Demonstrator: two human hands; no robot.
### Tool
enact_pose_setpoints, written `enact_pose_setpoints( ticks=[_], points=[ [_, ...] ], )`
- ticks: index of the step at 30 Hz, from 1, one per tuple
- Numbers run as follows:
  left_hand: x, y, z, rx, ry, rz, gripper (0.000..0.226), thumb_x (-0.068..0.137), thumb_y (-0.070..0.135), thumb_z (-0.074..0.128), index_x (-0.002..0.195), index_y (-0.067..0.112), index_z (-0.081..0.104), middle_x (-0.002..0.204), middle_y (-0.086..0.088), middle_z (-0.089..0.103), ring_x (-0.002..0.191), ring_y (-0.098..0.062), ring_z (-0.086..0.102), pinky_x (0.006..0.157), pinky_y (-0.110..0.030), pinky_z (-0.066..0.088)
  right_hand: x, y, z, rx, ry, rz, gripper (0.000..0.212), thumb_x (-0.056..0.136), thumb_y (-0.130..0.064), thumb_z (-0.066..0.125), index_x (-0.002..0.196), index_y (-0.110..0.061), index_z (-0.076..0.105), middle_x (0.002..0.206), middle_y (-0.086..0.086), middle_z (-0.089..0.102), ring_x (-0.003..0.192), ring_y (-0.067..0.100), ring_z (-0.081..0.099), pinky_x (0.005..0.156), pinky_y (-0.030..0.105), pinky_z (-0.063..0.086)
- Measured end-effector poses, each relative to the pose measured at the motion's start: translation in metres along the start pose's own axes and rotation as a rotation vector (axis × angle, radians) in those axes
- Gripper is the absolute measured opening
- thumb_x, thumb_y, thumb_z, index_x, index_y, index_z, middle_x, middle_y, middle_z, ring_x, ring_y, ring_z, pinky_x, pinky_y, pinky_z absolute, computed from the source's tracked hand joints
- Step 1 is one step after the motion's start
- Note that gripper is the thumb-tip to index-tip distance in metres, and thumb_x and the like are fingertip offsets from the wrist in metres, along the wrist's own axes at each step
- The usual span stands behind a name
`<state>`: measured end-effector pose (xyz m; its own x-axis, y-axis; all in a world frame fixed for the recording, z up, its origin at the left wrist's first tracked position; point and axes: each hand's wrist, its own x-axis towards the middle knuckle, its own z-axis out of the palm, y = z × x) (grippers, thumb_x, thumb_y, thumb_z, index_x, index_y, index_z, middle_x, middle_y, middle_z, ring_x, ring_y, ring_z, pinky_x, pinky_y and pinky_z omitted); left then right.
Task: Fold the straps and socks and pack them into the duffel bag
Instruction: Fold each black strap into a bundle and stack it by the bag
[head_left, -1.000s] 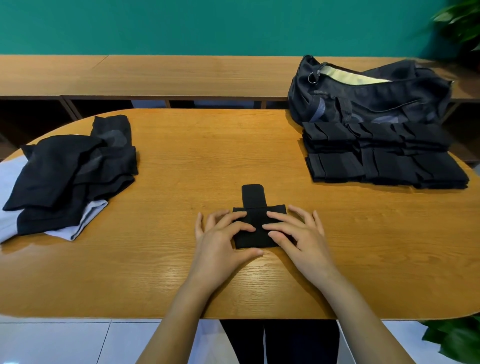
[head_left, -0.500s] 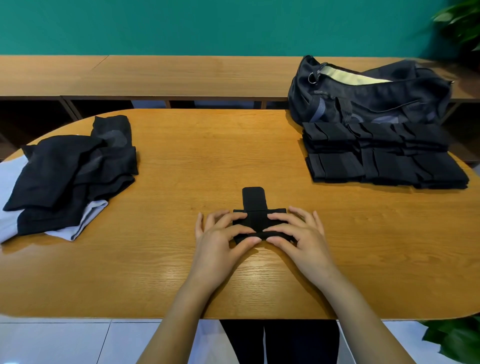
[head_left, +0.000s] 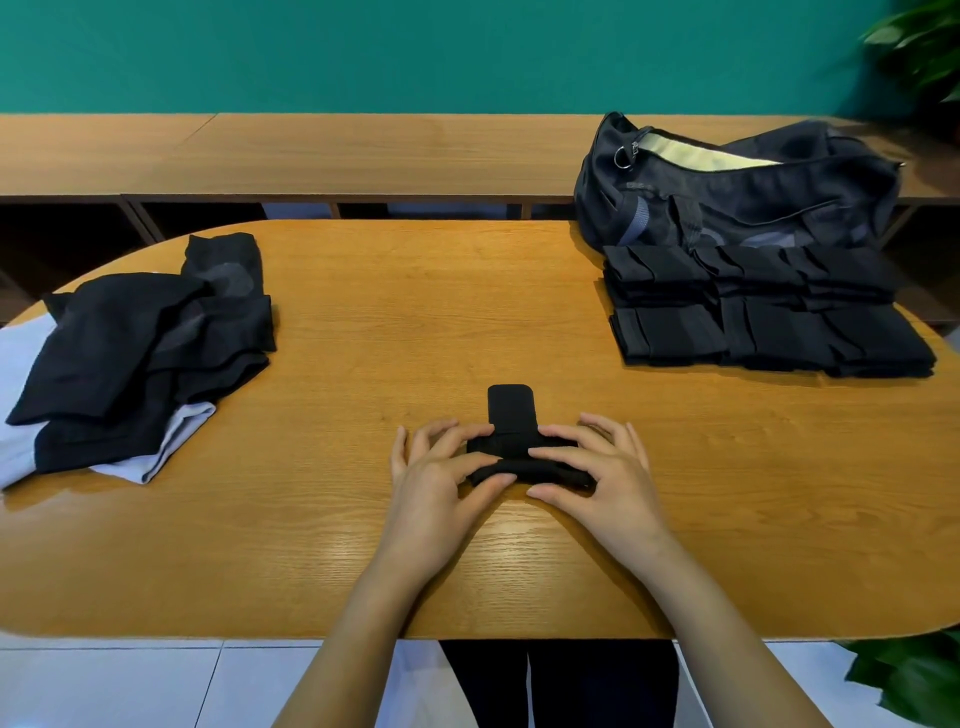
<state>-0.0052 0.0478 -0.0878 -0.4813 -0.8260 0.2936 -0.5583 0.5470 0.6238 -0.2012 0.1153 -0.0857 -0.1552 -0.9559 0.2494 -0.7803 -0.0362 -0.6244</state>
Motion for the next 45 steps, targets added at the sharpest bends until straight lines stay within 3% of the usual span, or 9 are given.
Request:
enact_pose_setpoints(
  ticks=[7, 11, 19, 27, 34, 37, 40, 43, 45],
  points=[
    [-0.0004, 0.0034, -0.0031, -0.018, -0.015, 0.008, 0.045, 0.079, 0.068, 0.049, 0.107, 0.040, 0.071, 0.132, 0.025, 0.051, 0.134, -0.011, 0.032, 0.115, -0.058, 0.009, 0.0017, -0.0005, -0.0009, 0.032, 0.004, 0.001, 0.040, 0.078, -0.069, 0.046, 0.099, -0.045, 0.071, 0.121, -0.042, 0.050, 0.134, 0.005, 0.030, 0.118, 0.048, 0.005],
    [-0.0002, 0.0025, -0.0022, 0.006, -0.021, 0.015, 0.047, 0.079, 0.069, 0.048, 0.108, 0.040, 0.071, 0.130, 0.027, 0.052, 0.133, -0.011, 0.033, 0.115, -0.058, 0.009, 0.0014, 0.0009, 0.0002, 0.028, 0.016, -0.003, 0.049, 0.078, -0.073, 0.045, 0.098, -0.039, 0.074, 0.118, -0.044, 0.051, 0.133, 0.003, 0.031, 0.118, 0.046, 0.004],
    [-0.0001, 0.0007, -0.0008, -0.029, 0.002, -0.013, 0.042, 0.082, 0.068, 0.046, 0.098, 0.040, 0.073, 0.119, 0.030, 0.057, 0.128, -0.006, 0.037, 0.114, -0.057, 0.010, 0.0010, -0.0038, -0.0015, 0.016, 0.000, 0.007, 0.045, 0.070, -0.075, 0.055, 0.105, -0.049, 0.067, 0.126, -0.040, 0.049, 0.137, 0.006, 0.028, 0.119, 0.049, 0.006],
    [-0.0002, 0.0036, -0.0036, 0.009, -0.013, -0.008, 0.046, 0.077, 0.068, 0.052, 0.110, 0.042, 0.069, 0.120, 0.029, 0.055, 0.129, -0.006, 0.035, 0.116, -0.055, 0.007, 0.0009, -0.0044, -0.0033, 0.023, 0.019, 0.004, 0.045, 0.075, -0.068, 0.047, 0.099, -0.041, 0.072, 0.115, -0.045, 0.051, 0.133, 0.004, 0.032, 0.118, 0.046, 0.005],
    [0.0003, 0.0058, -0.0051, -0.052, 0.004, -0.025, 0.034, 0.083, 0.060, 0.053, 0.098, 0.037, 0.072, 0.107, 0.034, 0.055, 0.121, -0.002, 0.038, 0.115, -0.056, 0.010, 0.0008, -0.0075, -0.0054, 0.070, 0.010, 0.062, 0.043, 0.077, -0.073, 0.050, 0.106, -0.044, 0.064, 0.105, -0.042, 0.050, 0.124, -0.010, 0.034, 0.120, 0.043, 0.003],
    [-0.0003, 0.0040, -0.0039, -0.058, 0.016, -0.014, 0.036, 0.083, 0.063, 0.050, 0.097, 0.037, 0.072, 0.103, 0.033, 0.055, 0.116, 0.000, 0.041, 0.115, -0.057, 0.012, -0.0004, -0.0071, -0.0056, 0.073, 0.034, 0.069, 0.029, 0.078, -0.051, 0.067, 0.103, -0.035, 0.068, 0.101, -0.040, 0.042, 0.116, -0.027, 0.026, 0.118, 0.034, 0.000],
    [-0.0003, 0.0030, -0.0034, -0.070, 0.030, -0.018, 0.038, 0.085, 0.062, 0.049, 0.099, 0.035, 0.072, 0.103, 0.030, 0.058, 0.115, 0.000, 0.042, 0.115, -0.056, 0.012, -0.0020, -0.0042, -0.0038, 0.044, 0.039, 0.060, 0.033, 0.077, -0.039, 0.077, 0.108, -0.031, 0.068, 0.104, -0.037, 0.039, 0.117, -0.024, 0.022, 0.118, 0.033, 0.001],
    [-0.0003, 0.0044, -0.0038, -0.085, 0.044, -0.029, 0.036, 0.085, 0.059, 0.048, 0.102, 0.036, 0.070, 0.103, 0.027, 0.062, 0.114, -0.001, 0.043, 0.116, -0.053, 0.012, -0.0013, -0.0040, -0.0035, 0.072, 0.029, 0.152, 0.036, 0.082, -0.041, 0.070, 0.116, -0.032, 0.064, 0.121, -0.022, 0.044, 0.120, -0.018, 0.010, 0.120, 0.034, 0.002],
    [-0.0010, 0.0051, -0.0043, -0.079, 0.043, -0.031, 0.034, 0.085, 0.054, 0.050, 0.105, 0.034, 0.069, 0.102, 0.022, 0.064, 0.113, -0.002, 0.044, 0.116, -0.054, 0.012, -0.0001, -0.0046, -0.0042, 0.118, 0.076, 0.135, 0.034, 0.084, -0.043, 0.065, 0.116, -0.036, 0.057, 0.120, -0.019, 0.051, 0.130, -0.001, 0.029, 0.121, 0.032, 0.004]
  ],
)
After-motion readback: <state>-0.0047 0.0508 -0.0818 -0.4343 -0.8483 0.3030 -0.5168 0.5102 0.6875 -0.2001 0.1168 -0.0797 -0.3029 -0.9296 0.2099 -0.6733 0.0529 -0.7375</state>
